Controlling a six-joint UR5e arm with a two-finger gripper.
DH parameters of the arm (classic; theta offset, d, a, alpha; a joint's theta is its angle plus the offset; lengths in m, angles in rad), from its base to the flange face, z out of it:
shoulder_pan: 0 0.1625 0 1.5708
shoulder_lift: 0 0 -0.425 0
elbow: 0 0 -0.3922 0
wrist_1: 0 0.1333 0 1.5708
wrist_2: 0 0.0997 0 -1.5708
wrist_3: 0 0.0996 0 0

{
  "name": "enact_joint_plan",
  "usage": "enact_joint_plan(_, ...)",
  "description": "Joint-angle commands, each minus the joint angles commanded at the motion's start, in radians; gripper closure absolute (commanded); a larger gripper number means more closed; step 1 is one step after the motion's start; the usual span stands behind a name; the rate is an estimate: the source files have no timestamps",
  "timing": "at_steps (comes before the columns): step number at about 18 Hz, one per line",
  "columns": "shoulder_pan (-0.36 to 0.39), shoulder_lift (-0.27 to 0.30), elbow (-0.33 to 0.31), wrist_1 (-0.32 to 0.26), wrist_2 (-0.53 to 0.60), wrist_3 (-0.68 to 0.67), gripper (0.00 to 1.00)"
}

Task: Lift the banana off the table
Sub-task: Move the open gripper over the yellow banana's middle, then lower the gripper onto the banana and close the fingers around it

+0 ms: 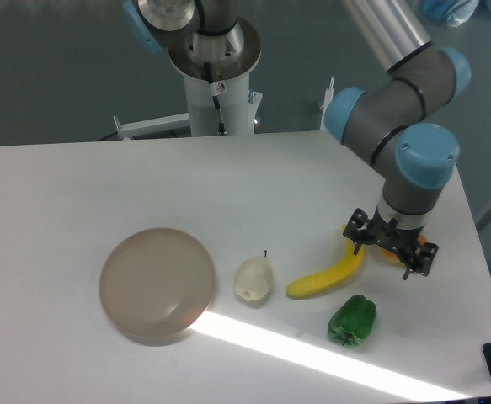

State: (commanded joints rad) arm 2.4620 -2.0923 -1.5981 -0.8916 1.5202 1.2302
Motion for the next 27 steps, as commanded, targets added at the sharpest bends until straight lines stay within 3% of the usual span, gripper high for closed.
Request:
enact_joint_plan(6, -0.002, 0.011, -0.112, 0.089, 0.000, 0.006, 0.00)
enact_joint_plan(10, -0.009, 0.014, -0.137, 0.102, 0.002, 0.006, 0.00)
enact_joint_plan(27, -0.017, -0.012, -0.138, 0.134, 0.008, 0.077, 0.00)
